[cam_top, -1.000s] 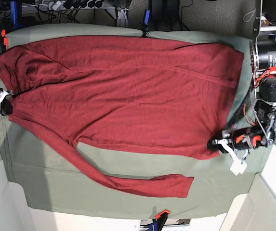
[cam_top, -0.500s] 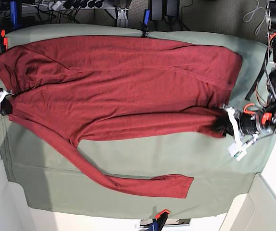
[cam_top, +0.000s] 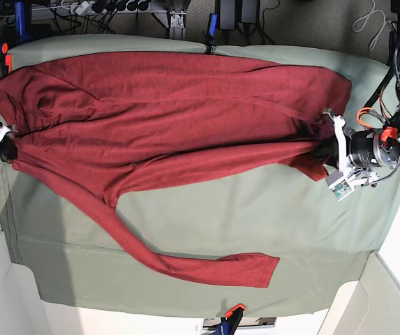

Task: Fold the T-shirt properly
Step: 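Drag the hem corner with the left gripper toward the collar, folding lengthwise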

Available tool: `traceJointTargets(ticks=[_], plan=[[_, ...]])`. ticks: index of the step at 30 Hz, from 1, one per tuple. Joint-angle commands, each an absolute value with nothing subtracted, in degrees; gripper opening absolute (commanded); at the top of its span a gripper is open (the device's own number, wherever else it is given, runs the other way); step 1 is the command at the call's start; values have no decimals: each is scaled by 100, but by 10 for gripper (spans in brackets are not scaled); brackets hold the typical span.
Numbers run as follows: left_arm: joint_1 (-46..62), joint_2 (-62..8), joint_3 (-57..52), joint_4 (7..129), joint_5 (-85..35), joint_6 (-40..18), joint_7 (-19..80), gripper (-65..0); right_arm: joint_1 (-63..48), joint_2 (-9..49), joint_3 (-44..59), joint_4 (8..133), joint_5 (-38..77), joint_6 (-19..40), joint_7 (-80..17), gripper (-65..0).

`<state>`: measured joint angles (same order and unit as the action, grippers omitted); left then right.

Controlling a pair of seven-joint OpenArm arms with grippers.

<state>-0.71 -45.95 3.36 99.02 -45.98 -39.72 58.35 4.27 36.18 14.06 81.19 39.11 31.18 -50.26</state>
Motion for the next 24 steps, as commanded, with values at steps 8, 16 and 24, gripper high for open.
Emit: traceJointTargets(ticks=[8, 16, 24], plan=[[316, -4766, -342, 9981, -4790, -4000, 5769, -650, 16, 3780, 2364, 8294, 4296, 3284, -4958, -650], [580, -4766, -346, 9981, -4950, -4000, 5874, -650, -399, 3809, 2517, 8300, 4412, 3288, -5000, -650], [1074, -4762, -346, 9979, -4947, -4000, 5830, -650, -495, 3806, 2517, 8305, 4338, 3286, -5041, -650]])
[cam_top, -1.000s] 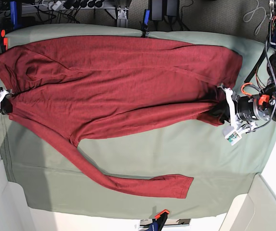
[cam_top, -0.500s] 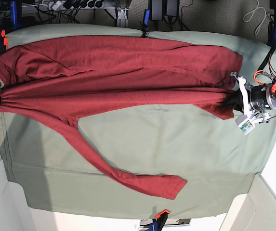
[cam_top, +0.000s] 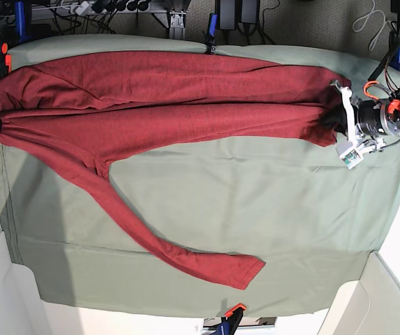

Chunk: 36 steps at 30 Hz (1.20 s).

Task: Fold the T-shirt properly
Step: 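Drag the hem corner with the left gripper toward the collar, folding lengthwise, then grasp the sleeve with the right gripper and fold it onto the shirt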

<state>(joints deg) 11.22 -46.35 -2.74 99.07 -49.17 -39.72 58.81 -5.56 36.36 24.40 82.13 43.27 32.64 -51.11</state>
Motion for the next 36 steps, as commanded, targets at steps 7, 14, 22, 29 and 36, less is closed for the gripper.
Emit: traceJointTargets(ticks=[7, 14, 22, 29, 36], plan=[[1256, -4762, -344, 9961, -4947, -4000, 5723, -417, -495, 3806, 2517, 8305, 4287, 3277, -5081, -347], [1256, -4764, -346, 9963, -5389, -4000, 5725, -308, -401, 3804, 2517, 8313, 4392, 3277, -4862, -309], [1253, -4762, -346, 9963, -5546, -4000, 5721, -308, 484, 3288, 2508, 8849, 4493, 3280, -4866, -309], [1253, -4764, -346, 9957, -5531, -4000, 5714, -308, 1181, 2521, 1557, 8656, 3697, 3127, -4635, -309], [1253, -4762, -346, 9959, -5533, -4000, 5680, -308, 1876, 1938, 222, 7599, 2279, 2696, -3992, -309]])
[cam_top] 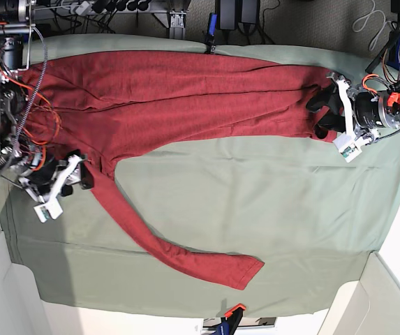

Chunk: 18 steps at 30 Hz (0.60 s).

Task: Fold the T-shirt properly
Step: 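Grasp the sleeve with the right gripper and fold it onto the shirt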

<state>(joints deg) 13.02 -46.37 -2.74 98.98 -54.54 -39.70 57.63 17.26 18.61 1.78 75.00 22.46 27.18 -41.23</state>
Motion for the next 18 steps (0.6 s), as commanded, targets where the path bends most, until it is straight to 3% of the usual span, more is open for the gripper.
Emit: traceJointTargets(ticks=[1, 9, 11, 14, 18], plan=[[1253, -4762, -346, 9959, -5533, -4000, 5677, -308, 1975, 1872, 115, 7428, 2171, 2683, -3970, -309], [1236, -4759, -346, 9959, -5531, -4000, 5588, -308, 2412, 1625, -443, 6466, 2097, 2633, -3920, -321], [1212, -4755, -346, 9959, -5531, -4000, 5527, -308, 2410, 1584, -491, 6473, 2099, 2635, -3920, -416], [1157, -4744, -346, 9959, -5529, -4000, 5531, -308, 2410, 1588, -489, 6532, 2165, 2633, -3931, -642], [1041, -4746, -346, 9959, -5535, -4000, 5529, -308, 2405, 1588, -489, 6860, 2436, 2689, -4185, -650]])
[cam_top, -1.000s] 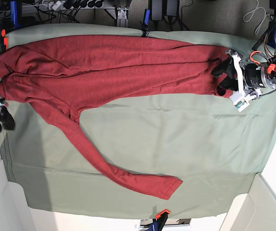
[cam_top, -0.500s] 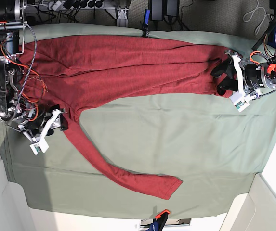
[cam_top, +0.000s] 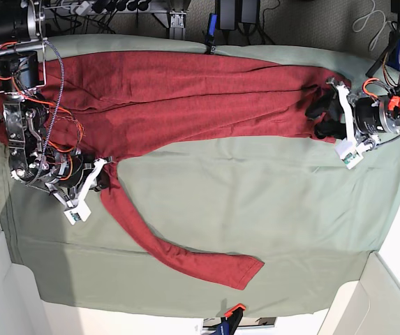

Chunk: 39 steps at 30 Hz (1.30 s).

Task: Fold the T-shirt properly
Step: 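Grasp the sleeve with the right gripper and fold it onto the shirt, then release the left gripper and move it to the long sleeve's cuff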

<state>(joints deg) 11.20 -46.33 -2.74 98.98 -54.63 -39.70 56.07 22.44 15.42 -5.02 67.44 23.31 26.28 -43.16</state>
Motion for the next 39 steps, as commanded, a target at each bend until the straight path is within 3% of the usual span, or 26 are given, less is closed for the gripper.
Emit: traceJointTargets(ticks=[1, 9, 21, 31, 32, 35, 36, 39], plan=[[998, -4746, -346, 9959, -5548, -4000, 5527, -308, 2394, 1588, -489, 7004, 2545, 2746, -4289, -650], [567, -4748, -346, 9946, -5553, -4000, 5483, -308, 1927, 1702, -491, 8228, 3559, 3159, -5043, -650], [541, -4440, -344, 9867, -5568, -4000, 5251, -308, -69, 1957, -489, 10095, 3730, 3238, -5131, -650], [410, -3651, -344, 9865, -5677, -4000, 5223, -308, -1100, 2154, -484, 10945, 3468, 3227, -5146, -650], [388, -3577, -344, 9865, -5677, -4000, 5225, -308, -1103, 2154, -484, 10945, 3465, 3208, -5151, -623], [351, -3395, -344, 9861, -5675, -4000, 5227, -308, -1098, 2141, -429, 10958, 3417, 3175, -5127, -365], [351, -3354, -344, 9861, -5662, -4000, 5229, -308, -1096, 2119, -351, 10971, 3347, 3173, -5107, -327], [353, -3267, -344, 9861, -5614, -4000, 5236, -308, -1096, 2075, 126, 11000, 3299, 3063, -4950, -322]])
